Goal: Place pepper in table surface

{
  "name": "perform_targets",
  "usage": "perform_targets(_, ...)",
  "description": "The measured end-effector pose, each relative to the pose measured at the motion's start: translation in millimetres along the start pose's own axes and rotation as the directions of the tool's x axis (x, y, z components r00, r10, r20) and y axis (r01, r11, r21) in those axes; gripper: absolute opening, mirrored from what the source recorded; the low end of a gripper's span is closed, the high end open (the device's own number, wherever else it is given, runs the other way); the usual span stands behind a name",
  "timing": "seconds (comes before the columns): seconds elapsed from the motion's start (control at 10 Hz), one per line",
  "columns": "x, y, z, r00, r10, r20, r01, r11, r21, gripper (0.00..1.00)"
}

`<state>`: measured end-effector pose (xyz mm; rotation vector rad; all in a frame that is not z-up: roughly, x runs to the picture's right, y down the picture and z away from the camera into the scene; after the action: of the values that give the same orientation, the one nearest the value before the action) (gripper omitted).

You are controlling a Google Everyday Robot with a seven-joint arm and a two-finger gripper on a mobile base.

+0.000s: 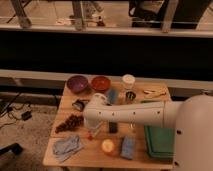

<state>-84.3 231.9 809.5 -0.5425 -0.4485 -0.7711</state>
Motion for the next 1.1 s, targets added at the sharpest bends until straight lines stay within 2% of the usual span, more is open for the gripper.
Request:
perform_targets(0.6, 0.1, 0.3, 0.0, 1.000, 0.001, 0.000, -0.001, 1.000, 0.000, 0.72)
perform_targets(0.7, 0.0, 0.3, 0.0, 1.000, 0.001, 0.001, -0.001, 1.000, 0.000, 0.79)
perform_targets(1.1, -0.2, 0.0, 0.0, 1.000, 0.000, 0.001, 0.000, 1.000, 0.000, 0.80)
